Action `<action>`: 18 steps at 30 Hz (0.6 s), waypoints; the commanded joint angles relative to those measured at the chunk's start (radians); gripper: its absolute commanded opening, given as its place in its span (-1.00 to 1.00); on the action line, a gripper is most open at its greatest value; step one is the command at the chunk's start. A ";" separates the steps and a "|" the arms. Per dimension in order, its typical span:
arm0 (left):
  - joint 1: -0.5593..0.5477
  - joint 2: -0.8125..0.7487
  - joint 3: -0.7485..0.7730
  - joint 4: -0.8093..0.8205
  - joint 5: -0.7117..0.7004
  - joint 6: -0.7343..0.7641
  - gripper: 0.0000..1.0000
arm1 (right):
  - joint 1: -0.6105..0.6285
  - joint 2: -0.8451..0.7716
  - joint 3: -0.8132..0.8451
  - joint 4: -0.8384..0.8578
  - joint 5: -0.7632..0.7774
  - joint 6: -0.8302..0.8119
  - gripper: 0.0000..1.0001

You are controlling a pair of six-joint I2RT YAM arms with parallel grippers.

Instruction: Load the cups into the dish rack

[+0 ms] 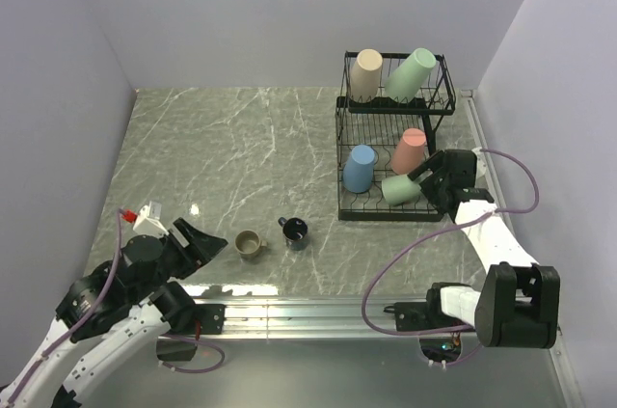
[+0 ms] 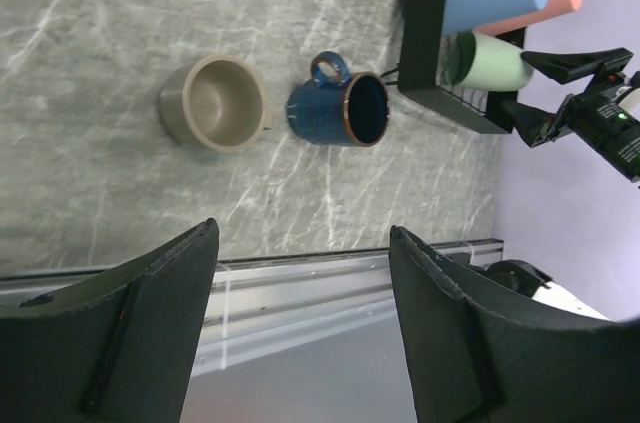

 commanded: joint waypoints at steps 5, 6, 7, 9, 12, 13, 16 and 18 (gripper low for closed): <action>0.005 0.005 0.059 -0.059 -0.028 -0.019 0.48 | -0.009 0.018 -0.059 0.150 -0.017 0.012 0.62; 0.005 0.008 0.059 -0.061 -0.028 -0.019 0.48 | -0.009 0.018 -0.064 0.159 -0.017 0.012 0.47; 0.005 0.006 0.062 -0.059 -0.028 -0.018 0.48 | -0.010 0.017 -0.074 0.171 -0.014 0.016 0.41; 0.005 0.014 0.061 -0.055 -0.022 -0.019 0.48 | -0.009 -0.006 -0.088 0.186 -0.008 0.022 0.18; 0.005 0.028 0.059 -0.040 -0.013 -0.016 0.48 | -0.009 -0.049 -0.113 0.214 0.001 0.022 -0.17; 0.005 0.034 0.056 -0.036 -0.009 -0.013 0.48 | -0.009 -0.057 -0.116 0.211 0.006 0.019 -0.24; 0.005 0.048 0.055 -0.017 -0.005 0.000 0.48 | -0.009 -0.084 -0.107 0.187 0.009 0.003 -0.52; 0.005 0.057 0.053 -0.001 0.000 0.013 0.49 | -0.009 -0.117 -0.102 0.171 0.009 -0.008 -0.63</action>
